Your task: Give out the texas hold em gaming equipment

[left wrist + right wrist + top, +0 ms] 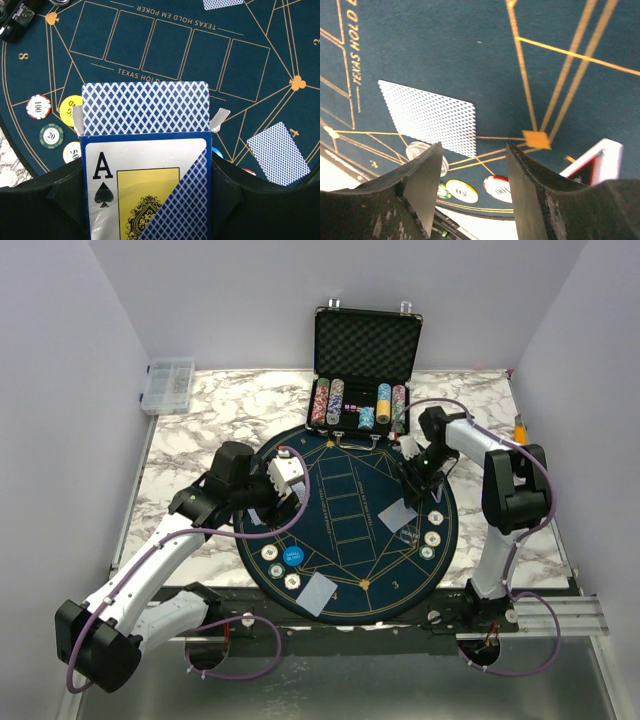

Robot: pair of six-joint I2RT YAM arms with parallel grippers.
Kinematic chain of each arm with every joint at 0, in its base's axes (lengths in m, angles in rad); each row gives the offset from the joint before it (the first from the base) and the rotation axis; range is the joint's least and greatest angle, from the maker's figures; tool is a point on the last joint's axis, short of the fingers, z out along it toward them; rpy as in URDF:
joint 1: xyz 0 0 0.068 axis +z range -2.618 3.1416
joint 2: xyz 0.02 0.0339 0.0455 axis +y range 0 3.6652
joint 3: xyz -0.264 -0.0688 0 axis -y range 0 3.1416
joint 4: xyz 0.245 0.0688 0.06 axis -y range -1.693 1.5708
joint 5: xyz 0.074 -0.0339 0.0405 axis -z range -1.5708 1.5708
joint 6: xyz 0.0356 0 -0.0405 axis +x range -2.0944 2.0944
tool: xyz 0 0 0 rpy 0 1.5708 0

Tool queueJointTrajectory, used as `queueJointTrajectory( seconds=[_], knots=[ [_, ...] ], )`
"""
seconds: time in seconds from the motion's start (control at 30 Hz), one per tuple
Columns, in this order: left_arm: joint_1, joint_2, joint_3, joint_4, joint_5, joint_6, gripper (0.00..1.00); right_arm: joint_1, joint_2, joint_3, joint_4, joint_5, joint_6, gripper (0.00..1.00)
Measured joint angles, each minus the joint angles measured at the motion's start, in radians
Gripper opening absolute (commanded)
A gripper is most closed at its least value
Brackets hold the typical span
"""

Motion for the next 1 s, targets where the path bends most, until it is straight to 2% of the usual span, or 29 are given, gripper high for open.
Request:
queueJointTrajectory(
  seconds=[0.1, 0.2, 0.37, 0.47, 0.77, 1.0],
  knots=[
    [0.000, 0.000, 0.000, 0.000, 0.000, 0.005, 0.00, -0.007, -0.031, 0.010, 0.018, 0.046, -0.002, 0.63],
    [0.000, 0.000, 0.000, 0.000, 0.000, 0.009, 0.00, -0.009, -0.047, 0.069, 0.006, 0.029, -0.003, 0.69],
    [0.000, 0.000, -0.001, 0.003, 0.002, 0.023, 0.00, 0.010, -0.057, 0.238, -0.030, -0.153, 0.030, 0.76],
    [0.000, 0.000, -0.008, 0.010, 0.005, 0.033, 0.00, 0.068, -0.058, 0.311, -0.026, -0.280, 0.089, 0.79],
    [0.000, 0.006, -0.014, 0.011, 0.016, 0.048, 0.00, 0.320, -0.056, 0.333, 0.048, -0.543, 0.288, 0.92],
    [-0.010, 0.012, -0.014, 0.013, 0.018, 0.049, 0.00, 0.367, -0.029, 0.365, 0.092, -0.681, 0.369, 0.95]
  ],
)
